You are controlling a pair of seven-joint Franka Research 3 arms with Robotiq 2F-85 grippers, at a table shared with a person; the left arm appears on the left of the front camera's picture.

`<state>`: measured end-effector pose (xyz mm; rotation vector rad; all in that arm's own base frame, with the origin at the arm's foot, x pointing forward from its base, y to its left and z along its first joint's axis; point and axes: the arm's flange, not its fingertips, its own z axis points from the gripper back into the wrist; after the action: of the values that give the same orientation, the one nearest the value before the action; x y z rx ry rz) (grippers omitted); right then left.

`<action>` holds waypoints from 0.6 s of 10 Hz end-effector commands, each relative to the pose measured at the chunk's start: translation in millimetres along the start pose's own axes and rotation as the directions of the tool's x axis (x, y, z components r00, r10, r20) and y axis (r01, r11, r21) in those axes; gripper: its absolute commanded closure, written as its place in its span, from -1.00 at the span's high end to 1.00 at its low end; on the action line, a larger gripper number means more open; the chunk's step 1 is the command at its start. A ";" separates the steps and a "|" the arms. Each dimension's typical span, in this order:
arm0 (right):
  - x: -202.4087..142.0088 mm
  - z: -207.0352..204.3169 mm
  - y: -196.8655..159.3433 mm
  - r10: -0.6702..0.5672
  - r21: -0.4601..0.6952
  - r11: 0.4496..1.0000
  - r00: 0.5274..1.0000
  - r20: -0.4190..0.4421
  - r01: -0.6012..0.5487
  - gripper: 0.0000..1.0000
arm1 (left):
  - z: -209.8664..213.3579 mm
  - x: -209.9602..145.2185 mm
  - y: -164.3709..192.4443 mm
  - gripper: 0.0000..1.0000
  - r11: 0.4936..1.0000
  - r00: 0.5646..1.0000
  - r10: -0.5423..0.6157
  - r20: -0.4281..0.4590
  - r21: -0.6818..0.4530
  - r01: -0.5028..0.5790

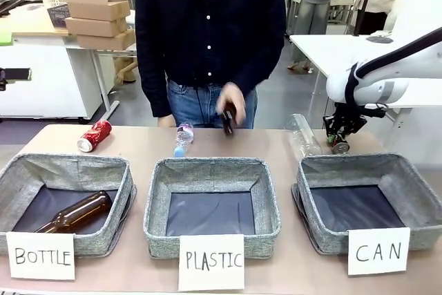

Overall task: Sort the can waste into the basket.
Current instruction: Pick up the can waste from the table and place it in the right Fabric basket.

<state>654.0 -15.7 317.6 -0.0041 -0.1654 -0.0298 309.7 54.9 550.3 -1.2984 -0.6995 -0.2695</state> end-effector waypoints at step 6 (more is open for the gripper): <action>-13.6 19.6 2.3 -0.026 -0.022 0.999 1.000 -0.002 0.026 -1.00 | -2.0 1.3 -1.3 1.00 1.000 1.000 -0.021 0.014 -0.018 0.021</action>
<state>651.3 -15.7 324.5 -0.0099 -0.1614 -0.0427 309.7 54.9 550.3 -1.2984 -0.6994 -0.2694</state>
